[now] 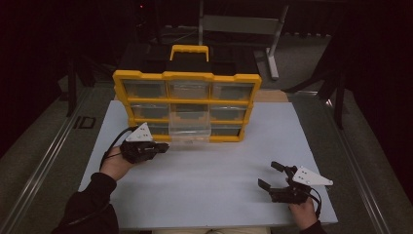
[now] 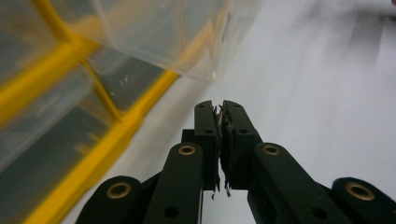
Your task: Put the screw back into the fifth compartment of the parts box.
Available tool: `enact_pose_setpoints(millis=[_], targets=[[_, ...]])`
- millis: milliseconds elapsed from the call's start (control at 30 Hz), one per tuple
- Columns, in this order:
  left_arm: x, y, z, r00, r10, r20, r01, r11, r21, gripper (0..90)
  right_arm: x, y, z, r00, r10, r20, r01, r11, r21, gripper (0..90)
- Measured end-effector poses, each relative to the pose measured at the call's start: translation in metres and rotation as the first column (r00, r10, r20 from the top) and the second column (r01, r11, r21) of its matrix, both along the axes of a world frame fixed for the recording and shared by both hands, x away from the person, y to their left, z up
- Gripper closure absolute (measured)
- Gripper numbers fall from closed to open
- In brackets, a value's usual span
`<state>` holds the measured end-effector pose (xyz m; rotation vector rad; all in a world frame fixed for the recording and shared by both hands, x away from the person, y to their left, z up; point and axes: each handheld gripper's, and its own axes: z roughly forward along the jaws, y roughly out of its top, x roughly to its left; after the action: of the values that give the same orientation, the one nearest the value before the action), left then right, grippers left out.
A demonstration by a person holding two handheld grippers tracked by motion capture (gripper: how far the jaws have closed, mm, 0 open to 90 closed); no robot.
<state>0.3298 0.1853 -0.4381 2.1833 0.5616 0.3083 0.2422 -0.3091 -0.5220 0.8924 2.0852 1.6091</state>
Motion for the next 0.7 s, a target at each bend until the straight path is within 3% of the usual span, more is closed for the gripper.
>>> enact_pose_setpoints(millis=[300,500,700], targets=[[-0.005,0.016,0.050,0.9960,0.050,0.074,-0.049,0.9985,-0.024,86.4,0.000,0.001,0.000,1.0000,0.001,0.003,-0.001,1.0000,-0.004,13.8],[-0.004,0.019,0.073,0.9914,0.103,0.080,-0.098,0.9931,-0.064,86.4,0.000,0.001,-0.001,1.0000,0.000,-0.001,0.000,1.0000,-0.005,13.8],[-0.002,0.008,0.090,0.9891,0.118,0.089,-0.110,0.9897,-0.093,86.3,0.000,0.001,0.000,1.0000,0.000,-0.001,0.000,1.0000,-0.004,13.8]])
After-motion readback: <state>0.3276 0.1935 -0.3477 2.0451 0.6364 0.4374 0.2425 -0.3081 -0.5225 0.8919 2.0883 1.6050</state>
